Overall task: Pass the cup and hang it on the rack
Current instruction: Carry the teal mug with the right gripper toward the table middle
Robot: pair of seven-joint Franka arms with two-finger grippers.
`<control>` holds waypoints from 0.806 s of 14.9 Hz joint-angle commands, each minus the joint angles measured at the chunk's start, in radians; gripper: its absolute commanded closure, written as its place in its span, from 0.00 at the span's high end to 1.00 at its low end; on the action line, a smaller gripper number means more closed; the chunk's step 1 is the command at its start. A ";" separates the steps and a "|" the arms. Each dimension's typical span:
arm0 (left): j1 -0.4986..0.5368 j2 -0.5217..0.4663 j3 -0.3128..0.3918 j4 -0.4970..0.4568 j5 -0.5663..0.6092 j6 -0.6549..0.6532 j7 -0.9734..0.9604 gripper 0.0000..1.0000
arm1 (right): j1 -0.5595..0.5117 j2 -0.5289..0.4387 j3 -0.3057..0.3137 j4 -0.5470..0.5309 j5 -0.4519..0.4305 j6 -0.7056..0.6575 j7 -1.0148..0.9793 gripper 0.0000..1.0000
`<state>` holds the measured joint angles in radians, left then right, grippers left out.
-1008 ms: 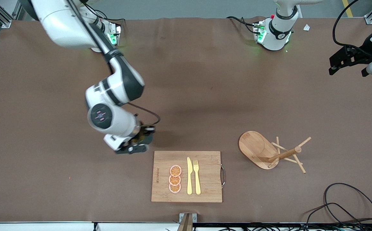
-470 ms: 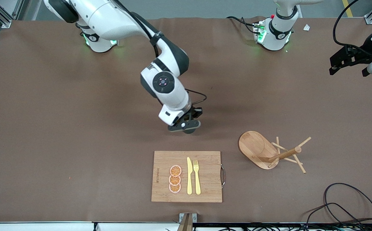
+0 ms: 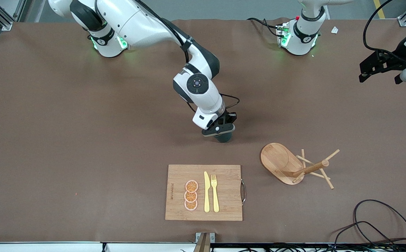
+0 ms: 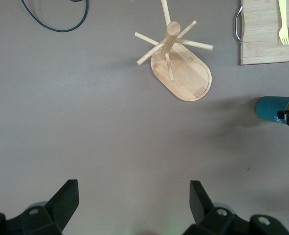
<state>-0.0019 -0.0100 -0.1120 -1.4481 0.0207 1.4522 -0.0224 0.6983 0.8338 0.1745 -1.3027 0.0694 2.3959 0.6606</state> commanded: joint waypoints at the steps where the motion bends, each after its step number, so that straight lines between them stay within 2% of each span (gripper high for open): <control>1: 0.000 0.002 0.000 0.014 -0.008 -0.013 -0.008 1.00 | 0.001 0.001 -0.007 0.019 -0.007 -0.006 0.014 0.46; 2: 0.000 0.002 -0.001 0.014 -0.010 -0.013 -0.008 1.00 | -0.002 -0.004 -0.007 0.019 -0.007 -0.009 0.013 0.57; 3: 0.000 0.002 0.000 0.014 -0.010 -0.013 -0.008 1.00 | -0.014 -0.013 -0.007 0.019 -0.008 -0.018 0.011 0.74; 4: -0.001 0.002 -0.001 0.014 -0.012 -0.013 -0.011 1.00 | -0.022 -0.030 -0.009 0.019 -0.010 -0.027 0.007 1.00; 7: -0.007 0.004 -0.005 0.012 -0.012 -0.013 -0.014 1.00 | -0.080 -0.086 -0.010 0.019 -0.011 -0.052 0.005 1.00; 9: -0.012 0.004 -0.008 0.014 0.001 -0.013 -0.016 1.00 | -0.187 -0.140 -0.009 0.017 -0.016 -0.107 -0.001 1.00; 12: -0.029 0.008 -0.033 0.011 0.001 -0.010 -0.095 1.00 | -0.350 -0.212 -0.007 0.016 -0.080 -0.246 -0.125 1.00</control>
<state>-0.0140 -0.0093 -0.1253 -1.4483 0.0207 1.4521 -0.0520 0.4604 0.6887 0.1414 -1.2470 0.0213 2.2219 0.6076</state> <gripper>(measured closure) 0.000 0.000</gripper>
